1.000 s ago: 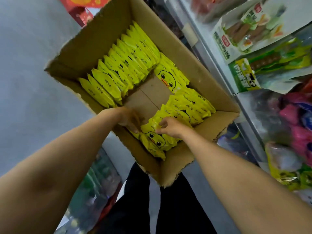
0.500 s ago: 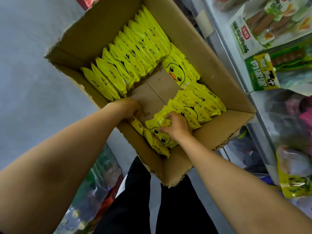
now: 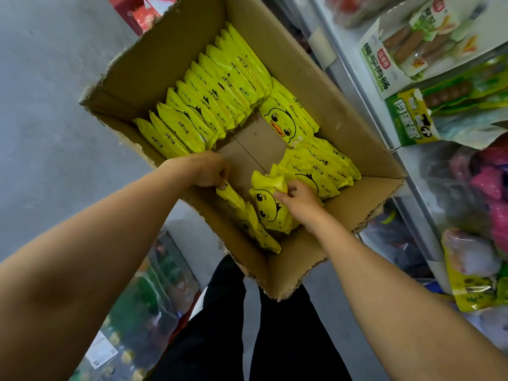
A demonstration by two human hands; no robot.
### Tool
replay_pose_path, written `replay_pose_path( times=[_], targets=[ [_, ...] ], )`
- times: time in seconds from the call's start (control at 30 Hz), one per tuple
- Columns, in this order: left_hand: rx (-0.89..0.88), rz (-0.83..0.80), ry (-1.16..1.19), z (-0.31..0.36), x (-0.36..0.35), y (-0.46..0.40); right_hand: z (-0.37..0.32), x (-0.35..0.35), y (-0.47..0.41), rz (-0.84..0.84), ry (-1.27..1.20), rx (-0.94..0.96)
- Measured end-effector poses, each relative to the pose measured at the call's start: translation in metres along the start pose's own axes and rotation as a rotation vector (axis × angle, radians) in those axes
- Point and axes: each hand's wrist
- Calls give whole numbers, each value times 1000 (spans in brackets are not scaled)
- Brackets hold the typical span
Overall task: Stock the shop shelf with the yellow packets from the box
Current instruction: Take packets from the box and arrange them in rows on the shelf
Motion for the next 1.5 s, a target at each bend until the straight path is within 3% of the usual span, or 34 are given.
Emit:
replay_pose_path(
  times=[0.17, 0.3, 0.53, 0.7, 0.83, 1.1, 1.5],
  targets=[
    [-81, 114, 66, 17, 38, 31, -36, 29, 20, 53, -240, 79],
    [-152, 185, 268, 30, 60, 64, -60, 47, 45, 81, -443, 96],
    [-255, 274, 427, 69, 94, 128, -84, 65, 117, 157, -594, 137],
    [-263, 245, 390, 104, 111, 175, -95, 76, 173, 182, -753, 115],
    [-335, 152, 335, 138, 124, 214, -97, 91, 224, 119, -838, 225],
    [-459, 109, 159, 205, 128, 297, -80, 140, 322, 221, -717, 452],
    [-614, 184, -84, 447, 54, 408, 26, 284, 571, 518, -723, 846]
  ],
)
Point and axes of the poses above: each hand's wrist, its own y-axis away from the middle knuckle, its own x-axis out of the back of the hand, z = x × y, and after that the axes turned 10 degrees about -y, right-handed
